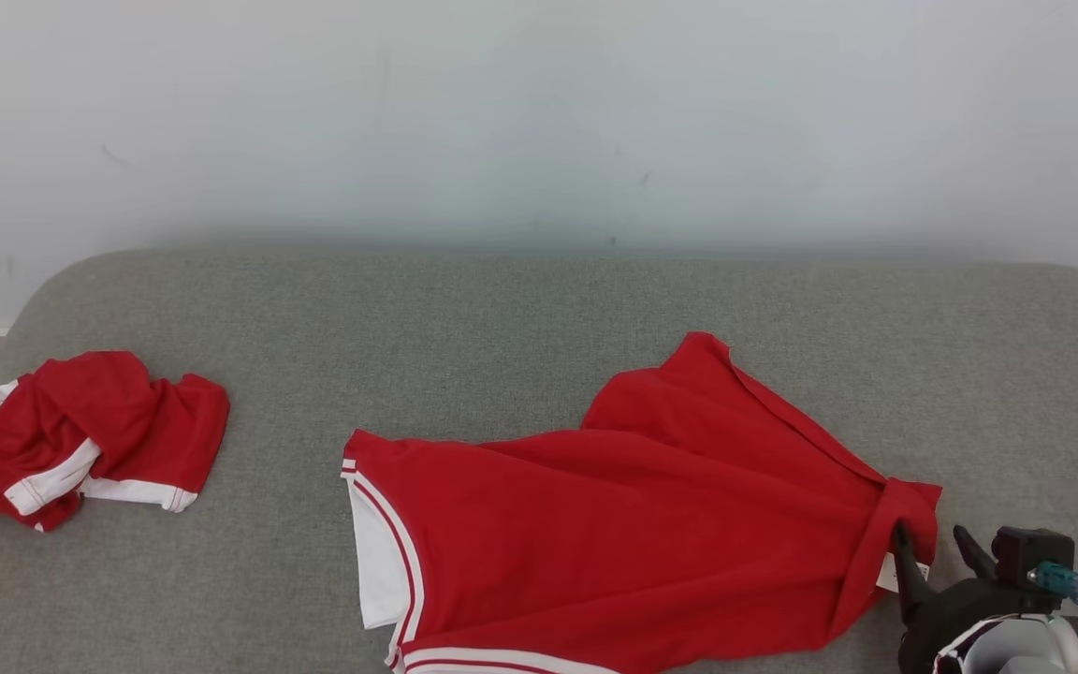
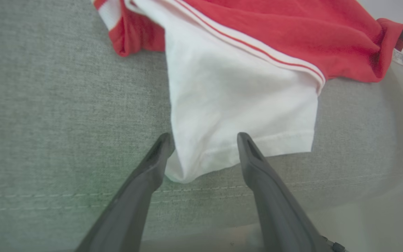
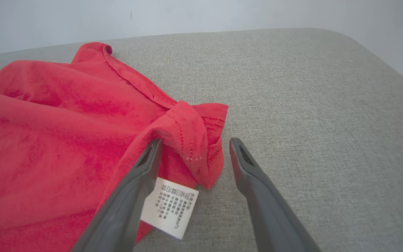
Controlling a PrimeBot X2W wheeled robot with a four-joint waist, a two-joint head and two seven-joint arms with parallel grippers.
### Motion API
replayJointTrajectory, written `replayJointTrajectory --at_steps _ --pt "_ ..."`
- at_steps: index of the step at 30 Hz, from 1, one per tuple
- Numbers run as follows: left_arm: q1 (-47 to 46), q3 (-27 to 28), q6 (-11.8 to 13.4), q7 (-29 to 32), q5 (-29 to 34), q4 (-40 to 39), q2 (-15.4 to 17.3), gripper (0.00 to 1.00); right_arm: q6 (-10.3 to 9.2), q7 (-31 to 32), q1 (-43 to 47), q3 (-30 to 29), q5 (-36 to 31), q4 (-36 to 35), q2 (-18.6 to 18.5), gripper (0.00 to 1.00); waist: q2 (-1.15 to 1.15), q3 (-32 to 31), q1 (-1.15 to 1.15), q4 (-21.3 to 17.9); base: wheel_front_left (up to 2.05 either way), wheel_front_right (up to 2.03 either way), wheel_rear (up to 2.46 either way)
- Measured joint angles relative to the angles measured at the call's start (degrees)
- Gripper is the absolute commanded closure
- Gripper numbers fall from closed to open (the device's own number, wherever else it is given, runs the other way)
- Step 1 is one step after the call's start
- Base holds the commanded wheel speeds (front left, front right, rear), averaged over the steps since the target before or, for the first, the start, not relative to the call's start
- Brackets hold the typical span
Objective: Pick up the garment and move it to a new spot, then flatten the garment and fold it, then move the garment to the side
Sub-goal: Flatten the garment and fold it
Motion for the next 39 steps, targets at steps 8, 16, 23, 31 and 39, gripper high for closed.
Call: replayJointTrajectory --at_steps 8,16,23,31,39 --pt "0.9 -0.7 0.8 0.5 0.0 -2.2 0.2 0.0 0.0 -0.1 0.0 0.6 2.0 -1.8 -0.7 0.0 0.0 0.1 0.0 0.8 0.0 0.0 0.0" --pt "0.4 -1.2 -1.0 0.8 -1.0 -1.6 0.1 1.0 0.0 -0.2 0.0 1.8 2.8 -2.1 -0.9 1.0 0.0 0.2 0.0 1.3 0.0 0.0 0.0" --pt "0.3 -0.9 -0.9 -0.6 -1.3 -1.8 0.1 1.0 0.0 -0.2 1.3 0.9 3.0 -4.7 -1.5 1.0 0.0 0.2 0.0 1.4 0.0 0.0 0.0" --pt "-1.9 2.3 -2.4 0.5 -4.5 -12.5 2.0 1.0 0.0 2.2 2.9 1.2 7.3 -10.3 -2.8 1.0 0.0 0.4 0.0 1.8 0.0 0.0 0.0" --pt "-31.2 9.6 -6.1 13.8 -6.4 -19.0 11.0 1.0 0.0 14.3 -14.4 7.9 9.3 -18.4 -6.2 1.0 0.0 4.8 0.01 2.1 0.0 0.0 0.0"
